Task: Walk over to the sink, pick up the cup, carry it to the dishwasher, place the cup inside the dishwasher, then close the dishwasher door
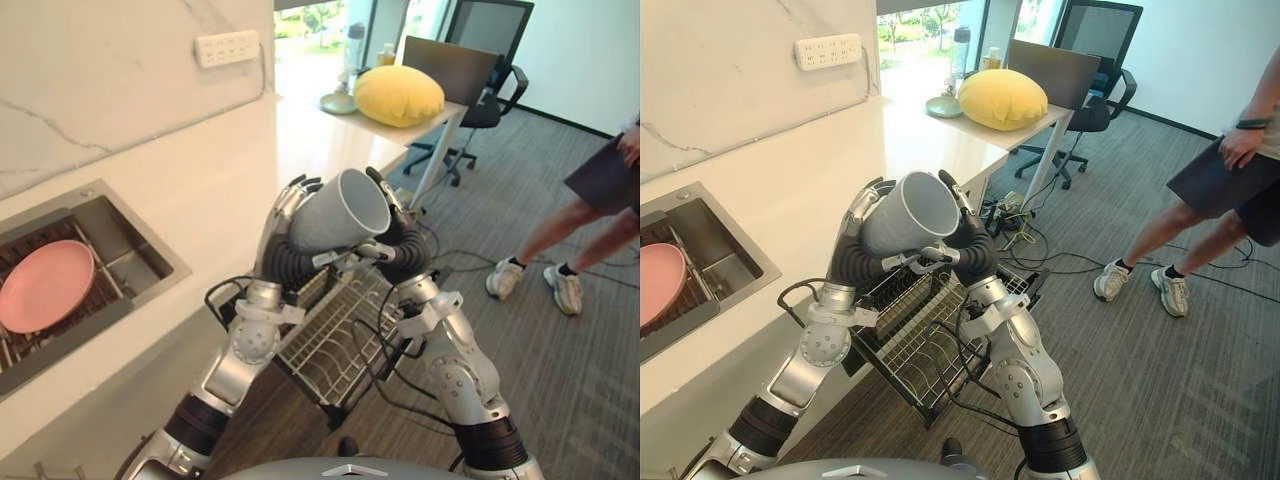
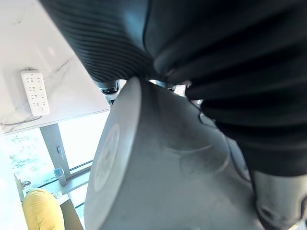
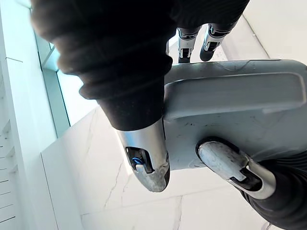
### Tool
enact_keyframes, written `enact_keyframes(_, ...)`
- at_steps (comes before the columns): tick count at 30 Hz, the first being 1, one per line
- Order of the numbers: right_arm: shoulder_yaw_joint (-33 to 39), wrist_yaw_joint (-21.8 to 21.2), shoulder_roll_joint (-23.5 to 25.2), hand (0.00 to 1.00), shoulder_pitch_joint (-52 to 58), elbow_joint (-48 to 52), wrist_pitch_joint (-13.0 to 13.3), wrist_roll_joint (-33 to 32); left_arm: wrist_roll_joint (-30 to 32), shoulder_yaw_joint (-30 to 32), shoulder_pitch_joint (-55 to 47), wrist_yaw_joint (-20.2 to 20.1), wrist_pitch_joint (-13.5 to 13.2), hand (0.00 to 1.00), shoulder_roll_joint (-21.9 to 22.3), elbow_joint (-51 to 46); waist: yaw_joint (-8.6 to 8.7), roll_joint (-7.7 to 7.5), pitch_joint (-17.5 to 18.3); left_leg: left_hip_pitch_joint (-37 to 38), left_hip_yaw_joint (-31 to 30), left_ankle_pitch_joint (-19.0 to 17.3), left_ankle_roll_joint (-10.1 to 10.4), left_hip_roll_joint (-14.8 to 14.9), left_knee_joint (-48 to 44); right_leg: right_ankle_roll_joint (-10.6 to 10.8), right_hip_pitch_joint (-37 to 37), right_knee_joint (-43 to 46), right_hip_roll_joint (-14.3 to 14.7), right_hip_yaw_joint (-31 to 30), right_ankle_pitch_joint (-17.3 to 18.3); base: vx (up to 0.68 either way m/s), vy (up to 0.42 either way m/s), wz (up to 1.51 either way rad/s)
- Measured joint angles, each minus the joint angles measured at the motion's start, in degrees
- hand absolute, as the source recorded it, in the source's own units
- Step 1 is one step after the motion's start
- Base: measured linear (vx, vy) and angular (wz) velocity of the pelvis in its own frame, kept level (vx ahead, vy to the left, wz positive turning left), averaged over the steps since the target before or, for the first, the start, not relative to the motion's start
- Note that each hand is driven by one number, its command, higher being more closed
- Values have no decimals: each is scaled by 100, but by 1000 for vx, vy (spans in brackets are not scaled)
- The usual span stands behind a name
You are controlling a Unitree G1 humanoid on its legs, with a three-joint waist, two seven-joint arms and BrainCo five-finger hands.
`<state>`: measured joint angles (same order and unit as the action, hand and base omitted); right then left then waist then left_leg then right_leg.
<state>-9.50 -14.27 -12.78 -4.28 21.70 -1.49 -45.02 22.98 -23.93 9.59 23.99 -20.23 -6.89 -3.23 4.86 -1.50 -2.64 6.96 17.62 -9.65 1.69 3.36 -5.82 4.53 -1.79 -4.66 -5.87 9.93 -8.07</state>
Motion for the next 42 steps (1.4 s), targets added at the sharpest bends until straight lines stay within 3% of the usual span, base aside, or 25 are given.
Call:
enact_keyframes(4,-111,59,-13,0,-69,-2,-6,0,89,-89,0,112,108,100,-12,1,1,-21,27,-10,-4,5,-2,0,1,0,8,0,0,3,0,0,0,0)
enact_keyframes(18,-245,240,-21,0,-73,-19,-160,-20,538,-150,2,404,114,100,-125,126,5,-63,88,-31,-10,28,-6,-3,1,-10,61,0,-2,8,-15,0,0,0)
enact_keyframes(19,-280,247,-25,100,-74,-21,-172,-19,538,-154,7,415,114,100,-125,150,6,-63,98,-38,-10,34,-6,-4,3,-15,77,0,-2,7,-22,0,0,0)
enact_keyframes(39,-380,621,-126,100,-103,-24,-21,329,532,-331,22,691,288,100,-176,202,5,-52,172,-86,-1,228,37,9,106,-71,185,-2,23,1,-110,-6,-1,0)
enact_keyframes(40,-380,626,-123,100,-103,-24,0,407,532,-331,21,698,290,0,-176,211,1,-54,172,-86,-2,228,37,6,106,-66,183,-2,20,0,-113,-35,7,0)
enact_keyframes(42,-380,640,-120,100,-129,-22,6,476,533,-369,-2,692,291,0,-184,228,1,-55,173,-85,-2,229,35,0,106,-61,182,-2,14,-2,-117,-18,6,0)
